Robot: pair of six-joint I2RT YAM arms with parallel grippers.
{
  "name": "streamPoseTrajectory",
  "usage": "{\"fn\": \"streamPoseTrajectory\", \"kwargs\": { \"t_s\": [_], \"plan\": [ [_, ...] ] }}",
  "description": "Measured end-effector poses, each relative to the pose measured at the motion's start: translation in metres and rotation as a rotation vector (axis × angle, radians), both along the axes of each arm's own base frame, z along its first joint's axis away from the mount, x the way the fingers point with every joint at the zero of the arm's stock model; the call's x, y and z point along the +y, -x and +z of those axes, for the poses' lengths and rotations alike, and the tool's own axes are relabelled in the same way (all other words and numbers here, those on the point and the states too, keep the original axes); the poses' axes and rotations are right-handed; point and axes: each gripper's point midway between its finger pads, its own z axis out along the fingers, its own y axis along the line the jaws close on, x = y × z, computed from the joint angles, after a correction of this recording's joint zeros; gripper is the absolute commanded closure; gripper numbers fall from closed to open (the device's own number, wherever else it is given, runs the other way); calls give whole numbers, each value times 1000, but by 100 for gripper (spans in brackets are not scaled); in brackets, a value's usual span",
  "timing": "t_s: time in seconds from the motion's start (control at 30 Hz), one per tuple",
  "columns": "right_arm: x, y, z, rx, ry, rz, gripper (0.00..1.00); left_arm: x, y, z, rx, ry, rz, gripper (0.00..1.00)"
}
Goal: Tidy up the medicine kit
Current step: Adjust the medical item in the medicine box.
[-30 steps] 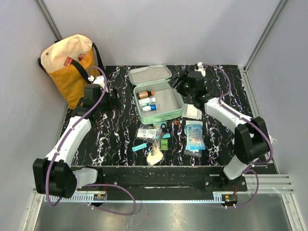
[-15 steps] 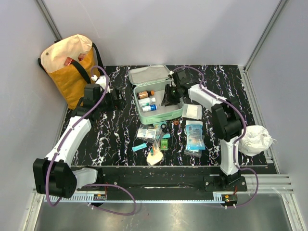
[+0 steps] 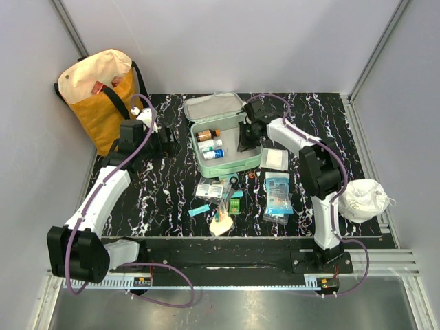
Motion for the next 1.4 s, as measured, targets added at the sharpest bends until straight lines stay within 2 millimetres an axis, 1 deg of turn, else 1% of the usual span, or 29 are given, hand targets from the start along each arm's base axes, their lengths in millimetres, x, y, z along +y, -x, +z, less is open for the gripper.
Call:
{"fn": "streamPoseTrajectory", "kwargs": {
  "t_s": [0.27,0.37,0.43,0.57,0.67,0.9,1.0,1.1,1.13,1.2,1.27,1.3,1.4],
  "plan": [
    [-5,4,-22,50,43,-3,81,-1,0,0,1,2,-2,1],
    [-2,2,-25,57,47,1,81,-1,0,0,1,3,-3,1],
    [1,-4,-27,51,49,2,81,-1,0,0,1,3,-3,1],
    [15,-16,-30,34,41,14,82,-1,0,0,1,3,-3,1],
    [27,-19,-33,29,39,31,82,-1,0,0,2,3,-2,1],
    [55,-3,-31,44,3,68,81,-1,0,0,2,3,-2,1],
    [62,-3,-29,38,-20,67,79,-1,0,0,2,3,-2,1],
    [64,-5,-28,33,-30,60,78,-1,0,0,2,3,-2,1],
    [64,-6,-28,30,-30,58,76,-1,0,0,2,3,-2,1],
    [62,-7,-28,26,-22,53,68,-1,0,0,2,3,-2,1],
    [58,-10,-28,9,1,43,62,0,0,0,2,2,-1,1],
    [55,-12,-28,0,16,38,56,0,0,0,2,2,-2,1],
    [45,-18,-19,-38,49,25,53,0,0,0,2,2,-1,1]
  ]
}}
